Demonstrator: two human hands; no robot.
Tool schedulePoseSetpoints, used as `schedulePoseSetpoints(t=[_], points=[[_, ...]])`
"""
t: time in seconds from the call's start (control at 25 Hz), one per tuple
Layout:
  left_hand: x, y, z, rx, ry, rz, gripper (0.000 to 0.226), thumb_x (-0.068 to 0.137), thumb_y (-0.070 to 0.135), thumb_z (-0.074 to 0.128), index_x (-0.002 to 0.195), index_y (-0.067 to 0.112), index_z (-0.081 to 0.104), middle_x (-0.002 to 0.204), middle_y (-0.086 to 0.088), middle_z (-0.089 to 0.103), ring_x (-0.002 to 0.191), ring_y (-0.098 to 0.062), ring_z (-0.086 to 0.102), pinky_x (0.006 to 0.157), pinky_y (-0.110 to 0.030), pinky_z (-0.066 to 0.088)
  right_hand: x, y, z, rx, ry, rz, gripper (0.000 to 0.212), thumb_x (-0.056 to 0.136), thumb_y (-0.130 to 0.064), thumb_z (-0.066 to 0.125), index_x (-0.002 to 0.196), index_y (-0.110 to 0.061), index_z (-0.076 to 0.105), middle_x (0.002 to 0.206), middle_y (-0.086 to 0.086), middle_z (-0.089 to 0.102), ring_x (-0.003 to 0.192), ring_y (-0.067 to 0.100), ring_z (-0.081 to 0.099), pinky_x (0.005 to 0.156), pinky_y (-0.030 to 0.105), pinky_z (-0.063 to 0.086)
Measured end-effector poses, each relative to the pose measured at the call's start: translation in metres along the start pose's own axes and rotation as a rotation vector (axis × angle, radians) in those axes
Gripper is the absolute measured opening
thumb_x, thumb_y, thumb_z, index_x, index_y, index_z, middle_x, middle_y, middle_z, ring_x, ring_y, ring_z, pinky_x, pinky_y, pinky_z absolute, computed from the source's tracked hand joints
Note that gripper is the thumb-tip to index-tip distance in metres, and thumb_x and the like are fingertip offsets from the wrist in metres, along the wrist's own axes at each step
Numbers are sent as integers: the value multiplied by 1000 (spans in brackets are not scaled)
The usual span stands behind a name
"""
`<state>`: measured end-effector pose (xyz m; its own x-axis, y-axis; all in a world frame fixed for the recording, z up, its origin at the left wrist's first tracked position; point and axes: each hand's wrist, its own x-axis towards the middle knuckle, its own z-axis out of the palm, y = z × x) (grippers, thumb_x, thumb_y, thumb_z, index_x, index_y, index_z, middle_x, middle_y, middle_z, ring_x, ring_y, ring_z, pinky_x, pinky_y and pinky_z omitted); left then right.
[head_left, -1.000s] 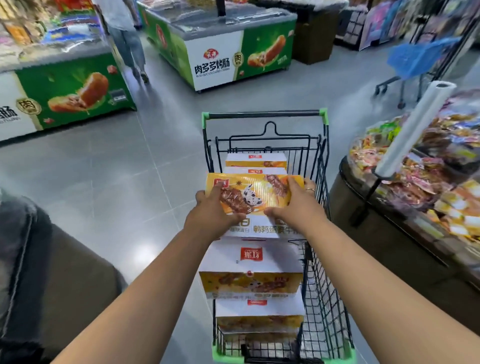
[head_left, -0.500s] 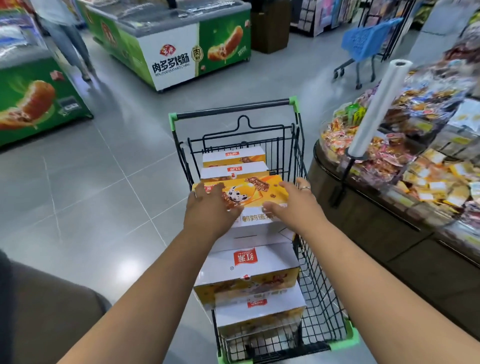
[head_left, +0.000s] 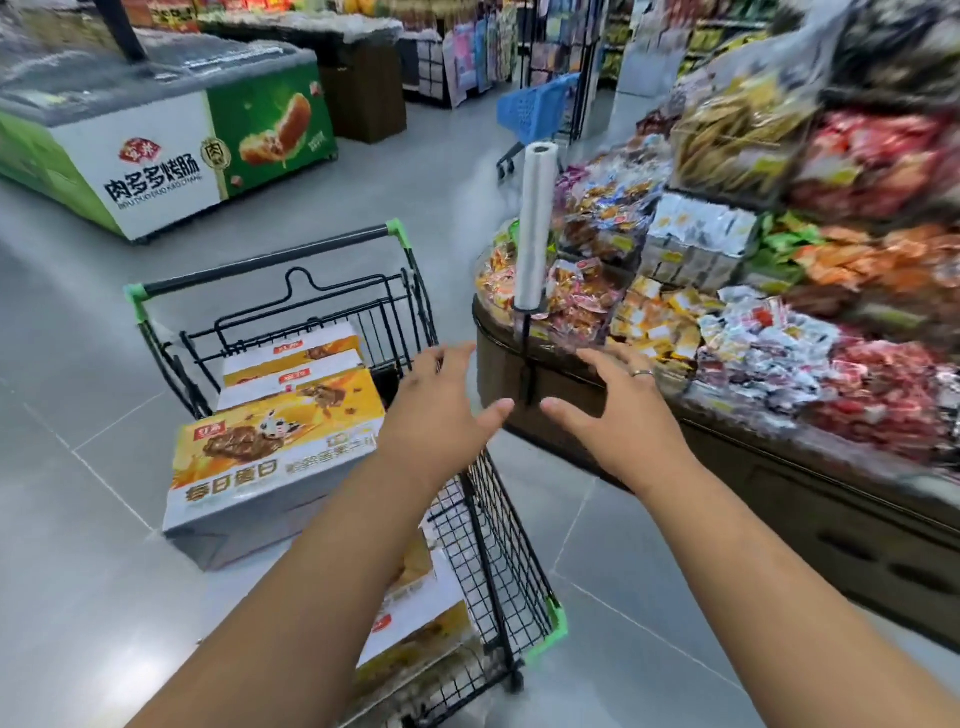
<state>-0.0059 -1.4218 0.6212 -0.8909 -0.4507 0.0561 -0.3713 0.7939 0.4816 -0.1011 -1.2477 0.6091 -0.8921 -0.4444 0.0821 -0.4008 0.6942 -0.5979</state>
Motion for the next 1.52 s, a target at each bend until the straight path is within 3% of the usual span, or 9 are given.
schedulePoseSetpoints(t=[0.44,0.68,1.2,1.52], points=[[-23,274,133,-102,-190,332,82,85,55,61,152,30,20,152,-2,28,138,-25,33,112,-42,32,-96,230,-201,-32,240,249,77,79,-56,69,143,-27,40,153,0,24,138,22,32,110,35,30],[-40,408,196,-102,-357,586,88,85,56,63,152,33,11,157,1,21,144,-20,24,112,-39,29,-167,327,-291,-17,401,503,80,78,-59,68,146,-34,35,154,-8,22,138,18,32,109,38,34],[-30,624,308,-115,-680,1219,96,80,57,68,153,33,11,154,1,24,141,-21,29,113,-36,27,-247,424,-377,-133,787,1001,79,77,-56,70,144,-30,38,153,-3,25,138,17,32,107,35,34],[-108,737,375,-163,-858,1522,98,79,54,71,153,31,11,156,-1,24,142,-21,27,113,-36,27,-344,460,-395,-150,1054,1297,77,77,-50,73,143,-29,40,152,-2,27,139,17,31,105,29,28]])
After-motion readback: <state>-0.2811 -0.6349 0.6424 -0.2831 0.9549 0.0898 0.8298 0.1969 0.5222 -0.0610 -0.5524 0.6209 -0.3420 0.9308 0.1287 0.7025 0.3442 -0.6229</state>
